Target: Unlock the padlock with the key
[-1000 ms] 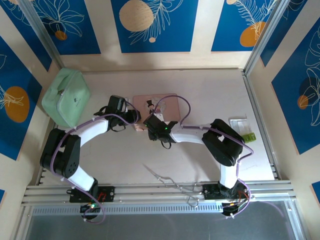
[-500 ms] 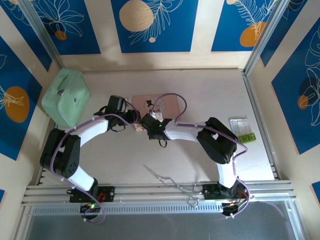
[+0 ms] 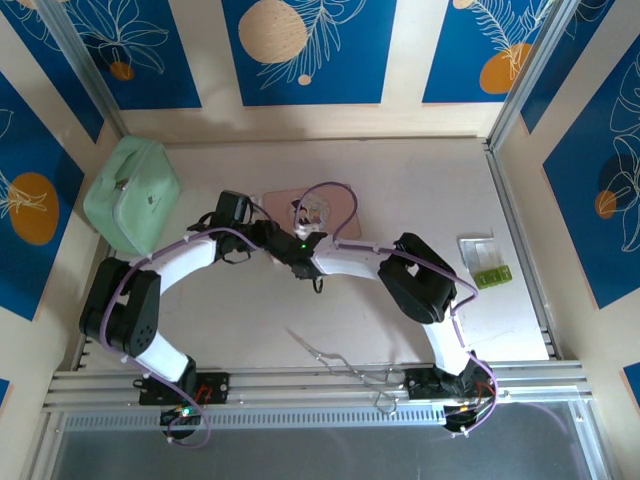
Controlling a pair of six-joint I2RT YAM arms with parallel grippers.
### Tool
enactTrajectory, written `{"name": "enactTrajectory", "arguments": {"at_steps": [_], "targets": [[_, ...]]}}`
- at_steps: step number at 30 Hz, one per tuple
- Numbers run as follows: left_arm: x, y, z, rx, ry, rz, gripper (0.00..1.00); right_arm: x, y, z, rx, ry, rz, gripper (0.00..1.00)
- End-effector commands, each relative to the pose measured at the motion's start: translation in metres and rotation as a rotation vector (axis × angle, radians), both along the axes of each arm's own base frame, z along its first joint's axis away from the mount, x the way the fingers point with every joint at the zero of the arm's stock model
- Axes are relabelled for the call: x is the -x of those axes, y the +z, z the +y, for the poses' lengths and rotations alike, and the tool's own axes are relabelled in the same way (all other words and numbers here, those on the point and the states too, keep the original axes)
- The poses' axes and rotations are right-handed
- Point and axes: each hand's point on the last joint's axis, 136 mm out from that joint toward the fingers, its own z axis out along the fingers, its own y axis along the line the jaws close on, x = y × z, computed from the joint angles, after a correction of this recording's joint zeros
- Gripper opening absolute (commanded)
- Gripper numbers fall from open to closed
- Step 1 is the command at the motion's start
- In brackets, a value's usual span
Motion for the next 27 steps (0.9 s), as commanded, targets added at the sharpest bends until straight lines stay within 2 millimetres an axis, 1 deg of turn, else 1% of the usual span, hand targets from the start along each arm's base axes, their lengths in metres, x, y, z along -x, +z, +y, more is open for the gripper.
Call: {"name": "enactTrajectory", "arguments": {"at_steps": [1, 3, 4, 6, 7, 8, 10, 12, 14, 15, 22, 27], "targets": [[0.003, 0.008, 0.007, -0.039, -0.015, -0.003, 0.46, 0.007, 0.012, 0.001, -0.003, 0.033, -0.009, 0.36], [0.003, 0.009, 0.007, -0.037, -0.016, -0.002, 0.46, 0.008, 0.022, 0.002, -0.039, 0.046, -0.028, 0.4], [0.002, 0.009, 0.007, -0.036, -0.016, -0.003, 0.46, 0.009, 0.031, 0.002, -0.07, 0.055, -0.043, 0.41], [0.002, 0.01, 0.008, -0.034, -0.015, -0.004, 0.46, 0.013, 0.042, 0.007, -0.143, 0.098, -0.065, 0.41], [0.002, 0.011, 0.008, -0.033, -0.014, -0.006, 0.46, 0.015, 0.049, 0.009, -0.189, 0.119, -0.084, 0.4], [0.002, 0.011, 0.008, -0.032, -0.014, -0.005, 0.46, 0.018, 0.055, 0.01, -0.234, 0.144, -0.098, 0.36], [0.002, 0.011, 0.009, -0.033, -0.014, -0.006, 0.46, 0.022, 0.06, 0.011, -0.309, 0.179, -0.111, 0.3], [0.001, 0.01, 0.009, -0.034, -0.014, -0.007, 0.46, 0.02, 0.057, 0.007, -0.358, 0.176, -0.088, 0.21], [0.001, 0.009, 0.009, -0.034, -0.012, -0.003, 0.46, 0.016, 0.048, 0.004, -0.386, 0.17, -0.044, 0.1], [0.001, 0.009, 0.009, -0.033, -0.012, -0.004, 0.45, 0.015, 0.044, 0.005, -0.399, 0.176, -0.031, 0.07], [0.0, 0.01, 0.009, -0.026, -0.009, -0.004, 0.45, 0.008, 0.026, 0.004, -0.412, 0.16, 0.01, 0.01], [-0.001, 0.01, 0.008, -0.03, -0.013, -0.003, 0.45, 0.006, 0.015, 0.005, -0.392, 0.151, 0.024, 0.0]]}}
